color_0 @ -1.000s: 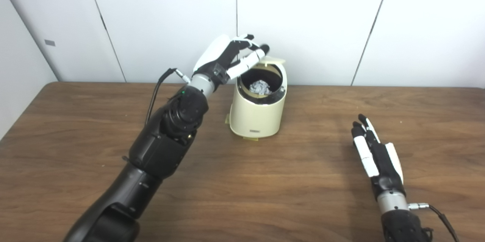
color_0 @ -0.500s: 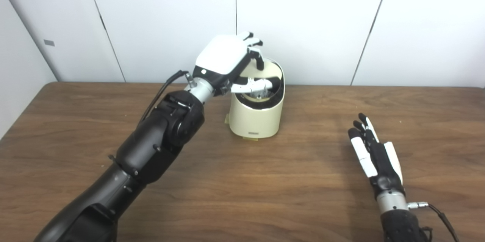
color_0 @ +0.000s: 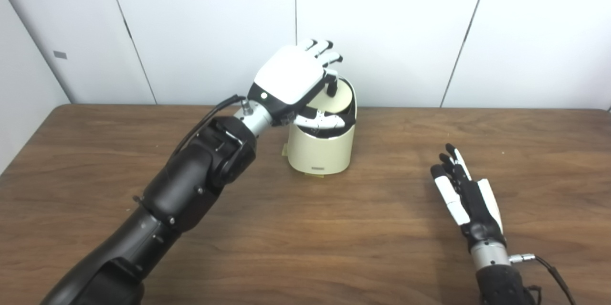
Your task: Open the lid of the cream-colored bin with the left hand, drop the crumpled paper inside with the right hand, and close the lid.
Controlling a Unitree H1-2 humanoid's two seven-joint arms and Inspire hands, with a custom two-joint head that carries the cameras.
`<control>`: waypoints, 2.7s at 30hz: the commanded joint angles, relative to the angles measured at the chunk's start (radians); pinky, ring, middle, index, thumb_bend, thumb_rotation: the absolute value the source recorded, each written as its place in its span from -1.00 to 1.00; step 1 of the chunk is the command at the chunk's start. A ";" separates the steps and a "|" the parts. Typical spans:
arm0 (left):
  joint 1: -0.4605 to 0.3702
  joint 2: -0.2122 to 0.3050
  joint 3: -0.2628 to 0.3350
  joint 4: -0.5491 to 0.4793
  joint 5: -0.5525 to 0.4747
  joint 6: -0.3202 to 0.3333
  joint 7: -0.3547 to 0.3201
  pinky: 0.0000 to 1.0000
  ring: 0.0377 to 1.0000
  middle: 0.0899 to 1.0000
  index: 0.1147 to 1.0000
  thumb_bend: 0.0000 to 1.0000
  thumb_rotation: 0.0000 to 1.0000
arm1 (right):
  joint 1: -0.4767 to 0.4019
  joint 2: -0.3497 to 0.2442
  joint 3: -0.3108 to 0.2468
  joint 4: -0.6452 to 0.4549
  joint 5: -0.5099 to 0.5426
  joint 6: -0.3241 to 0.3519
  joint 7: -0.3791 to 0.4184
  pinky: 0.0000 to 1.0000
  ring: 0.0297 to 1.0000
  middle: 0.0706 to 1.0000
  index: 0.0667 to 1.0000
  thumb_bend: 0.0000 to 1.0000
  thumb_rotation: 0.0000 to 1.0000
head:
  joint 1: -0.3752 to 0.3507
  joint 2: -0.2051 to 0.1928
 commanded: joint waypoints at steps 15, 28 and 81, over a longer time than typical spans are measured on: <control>0.033 0.002 0.042 -0.032 0.029 -0.010 0.017 0.85 0.87 0.72 0.04 0.22 0.89 | 0.001 -0.019 -0.007 -0.020 -0.010 0.010 0.016 0.80 0.85 0.87 0.98 0.33 1.00 | 0.000 0.017; 0.082 -0.015 0.058 0.009 0.016 0.000 0.019 0.80 0.88 0.74 0.08 0.25 0.86 | 0.012 -0.025 -0.007 -0.031 -0.020 0.012 0.023 0.85 0.86 0.87 0.99 0.28 1.00 | -0.024 0.022; 0.471 -0.207 0.606 -0.284 -1.005 0.190 0.019 0.86 0.87 0.87 1.00 0.02 0.70 | -0.003 -0.029 -0.018 0.008 -0.004 -0.023 0.022 0.77 0.80 0.80 0.87 0.33 1.00 | 0.018 -0.005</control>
